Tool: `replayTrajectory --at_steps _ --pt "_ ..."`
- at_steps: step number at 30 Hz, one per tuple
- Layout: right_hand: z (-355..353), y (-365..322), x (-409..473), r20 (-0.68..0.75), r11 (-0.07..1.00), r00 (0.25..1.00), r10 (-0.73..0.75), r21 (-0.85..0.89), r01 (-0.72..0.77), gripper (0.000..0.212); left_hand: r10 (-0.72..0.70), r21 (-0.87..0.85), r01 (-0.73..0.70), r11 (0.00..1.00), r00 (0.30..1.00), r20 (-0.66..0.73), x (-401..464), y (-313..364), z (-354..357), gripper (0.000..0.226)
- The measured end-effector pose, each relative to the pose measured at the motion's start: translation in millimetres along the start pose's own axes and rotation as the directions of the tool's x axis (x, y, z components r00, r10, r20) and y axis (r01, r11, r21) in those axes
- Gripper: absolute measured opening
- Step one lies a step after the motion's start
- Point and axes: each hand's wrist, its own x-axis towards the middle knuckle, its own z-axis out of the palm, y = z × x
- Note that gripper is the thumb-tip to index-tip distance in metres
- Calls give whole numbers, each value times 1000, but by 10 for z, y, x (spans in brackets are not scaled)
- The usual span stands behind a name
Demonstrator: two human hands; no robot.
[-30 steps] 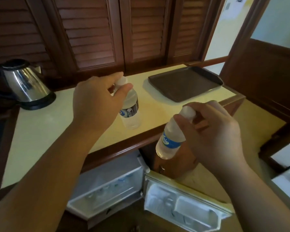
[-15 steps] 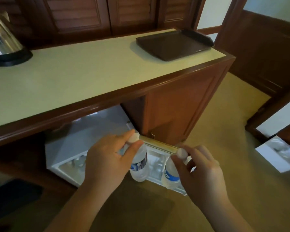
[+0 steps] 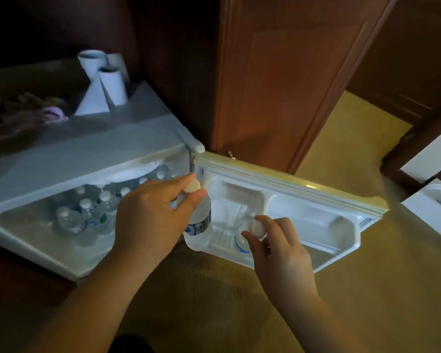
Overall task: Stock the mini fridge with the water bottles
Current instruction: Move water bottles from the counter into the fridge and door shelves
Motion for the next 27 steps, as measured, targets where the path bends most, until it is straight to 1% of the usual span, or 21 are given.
replayTrajectory --at_steps 2,4,7,10,12,14,17,19,21,23,25,27 --pt "324 165 -150 -21 998 999 -47 -47 46 29 21 8 -21 1000 1000 9 -92 -193 175 49" --pt "625 321 -272 -44 994 996 -81 -79 78 30 54 31 -54 998 999 3 -187 -357 331 47" --pt "1018 513 -367 -62 987 992 -109 -129 100 36 73 24 -72 997 996 -58 -321 -577 504 43" --pt "1312 656 -392 -79 974 986 -145 -185 129 37 76 -14 -77 997 992 -105 -458 -724 600 42" --pt "1472 715 -361 -65 965 987 -149 -225 132 35 61 -68 -70 995 990 -126 -521 -780 636 42" --pt "1607 767 -312 -38 962 992 -123 -251 110 30 46 -110 -61 992 990 -132 -564 -817 662 42" --pt "1749 829 -274 44 964 996 -74 -252 83 28 32 -139 -48 989 993 -117 -605 -852 669 43" --pt "1815 879 -271 108 964 994 -18 -263 46 37 26 -140 -40 989 995 -98 -621 -896 677 44" --pt "1879 922 -284 152 955 988 21 -294 24 52 10 -147 -23 989 996 -86 -631 -930 701 44" --pt "1954 962 -302 179 952 983 41 -307 16 58 -18 -188 2 982 996 -82 -647 -950 734 45" --pt "2011 1014 -316 161 948 985 61 -319 -6 60 -29 -222 9 975 996 -85 -662 -966 782 43" --pt "2055 1070 -328 112 946 992 63 -323 -24 67 -32 -237 12 971 996 -80 -663 -980 832 41"
